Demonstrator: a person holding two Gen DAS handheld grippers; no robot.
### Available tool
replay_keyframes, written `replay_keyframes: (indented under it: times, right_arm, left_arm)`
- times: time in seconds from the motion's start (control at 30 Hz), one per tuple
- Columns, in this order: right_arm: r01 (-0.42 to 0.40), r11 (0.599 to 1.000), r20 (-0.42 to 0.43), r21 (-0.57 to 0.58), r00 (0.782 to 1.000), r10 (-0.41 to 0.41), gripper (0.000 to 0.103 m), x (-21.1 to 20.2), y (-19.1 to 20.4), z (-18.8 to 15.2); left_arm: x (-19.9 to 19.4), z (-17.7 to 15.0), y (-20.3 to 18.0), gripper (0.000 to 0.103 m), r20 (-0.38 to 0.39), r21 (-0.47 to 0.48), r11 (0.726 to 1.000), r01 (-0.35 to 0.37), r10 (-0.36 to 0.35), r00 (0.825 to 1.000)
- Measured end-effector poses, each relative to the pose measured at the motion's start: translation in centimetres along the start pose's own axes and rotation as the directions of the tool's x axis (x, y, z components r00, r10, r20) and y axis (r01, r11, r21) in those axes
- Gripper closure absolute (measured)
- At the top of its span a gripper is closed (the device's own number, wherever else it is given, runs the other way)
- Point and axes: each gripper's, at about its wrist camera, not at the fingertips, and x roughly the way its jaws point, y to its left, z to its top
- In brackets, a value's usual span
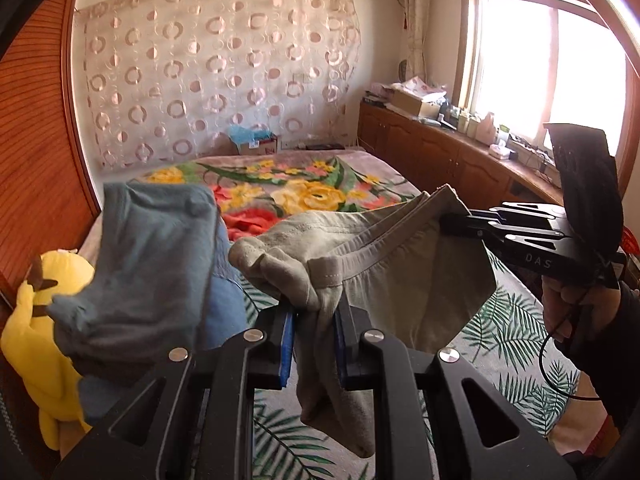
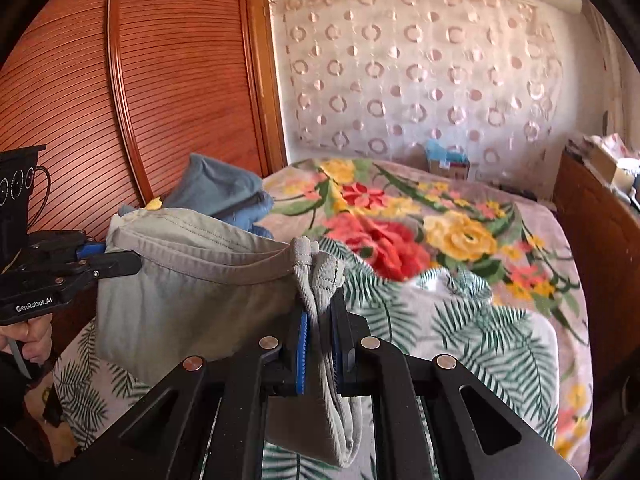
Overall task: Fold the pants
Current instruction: 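Carry the lifted pants with both grippers over the jeans stack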
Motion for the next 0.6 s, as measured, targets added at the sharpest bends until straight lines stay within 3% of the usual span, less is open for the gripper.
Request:
replay_keyframes:
  times: [0.6]
  right_arm:
    - [-0.008,0.989,0.082,-0.149,0.996,0.021,0.093,5.9,1.2,5.6]
  left_arm:
    - [-2.3,2.9,5.1,0.085,0.134,-0.050,0.997,-0.055,0.061,0.989]
